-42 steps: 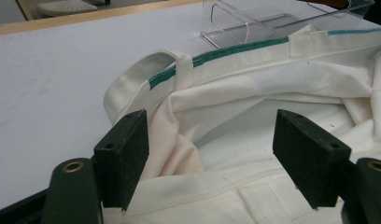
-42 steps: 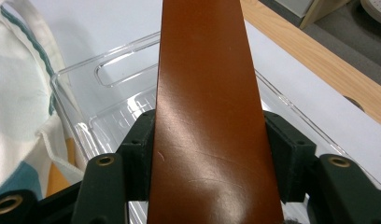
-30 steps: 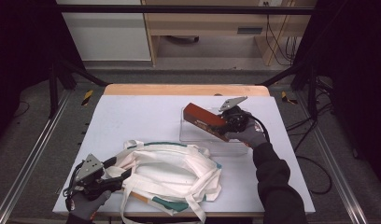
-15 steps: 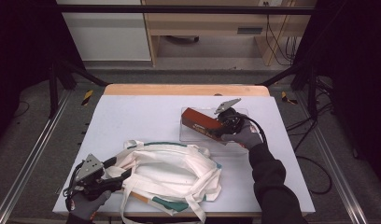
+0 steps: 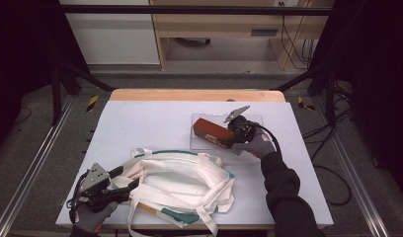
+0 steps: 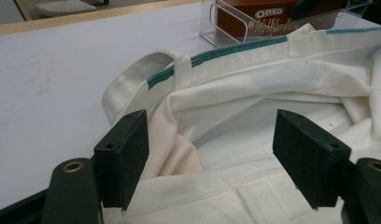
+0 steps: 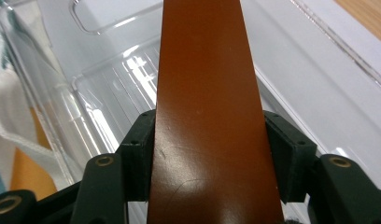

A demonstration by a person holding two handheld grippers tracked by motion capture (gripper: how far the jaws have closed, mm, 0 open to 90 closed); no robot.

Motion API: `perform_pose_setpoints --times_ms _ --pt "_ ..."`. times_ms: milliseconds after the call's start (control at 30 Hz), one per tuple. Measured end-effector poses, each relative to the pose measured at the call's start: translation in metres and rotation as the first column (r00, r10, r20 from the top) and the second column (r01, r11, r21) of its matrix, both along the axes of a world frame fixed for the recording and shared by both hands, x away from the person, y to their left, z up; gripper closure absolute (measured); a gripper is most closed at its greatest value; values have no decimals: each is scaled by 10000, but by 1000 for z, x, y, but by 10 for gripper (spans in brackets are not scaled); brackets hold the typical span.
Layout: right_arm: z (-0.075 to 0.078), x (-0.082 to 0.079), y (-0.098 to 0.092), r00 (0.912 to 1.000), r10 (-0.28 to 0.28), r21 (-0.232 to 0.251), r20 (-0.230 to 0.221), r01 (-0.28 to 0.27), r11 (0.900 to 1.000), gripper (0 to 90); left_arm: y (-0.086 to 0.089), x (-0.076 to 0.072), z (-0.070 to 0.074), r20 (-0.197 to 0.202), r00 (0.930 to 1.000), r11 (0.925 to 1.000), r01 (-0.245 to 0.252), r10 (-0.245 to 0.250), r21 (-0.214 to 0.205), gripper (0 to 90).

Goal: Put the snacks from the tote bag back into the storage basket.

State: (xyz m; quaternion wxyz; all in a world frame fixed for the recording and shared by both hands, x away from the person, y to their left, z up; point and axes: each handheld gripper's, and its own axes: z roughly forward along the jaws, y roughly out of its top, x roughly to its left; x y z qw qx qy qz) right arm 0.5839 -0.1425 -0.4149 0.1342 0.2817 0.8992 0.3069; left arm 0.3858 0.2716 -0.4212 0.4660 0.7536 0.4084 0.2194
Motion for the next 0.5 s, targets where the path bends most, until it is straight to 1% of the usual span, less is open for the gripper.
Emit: perform_pose_setpoints --times_ms 67,167,233,267,367,400,467,500 --pt "-2 1 1 9999 -94 -140 -83 93 9999 431 0 0 0 16 10000 10000 -3 3 -7 265" --pt "-4 2 0 9994 -238 -82 -245 236 9997 430 1 0 1 49 10000 10000 -36 36 0 257" --pt "-4 2 1 9990 -339 -166 -285 334 9993 426 0 0 1 32 10000 10000 -41 41 -15 254" --pt "-4 2 1 9986 -379 -262 -361 369 9990 422 0 0 1 31 10000 10000 -36 36 -15 253" --pt "-5 2 3 9981 -481 -513 -391 461 9976 420 0 -1 1 38 10000 10000 -9 9 12 254" --pt "-5 2 3 9978 -522 -509 -418 501 9974 417 0 -1 1 32 10000 10000 -10 10 17 254" --pt "-3 2 3 9976 -541 -334 -427 527 9981 419 0 0 1 26 10000 10000 -1 1 11 255" --pt "-2 1 3 9979 -521 -362 -376 508 9981 420 0 0 0 24 10000 10000 5 -5 17 255"
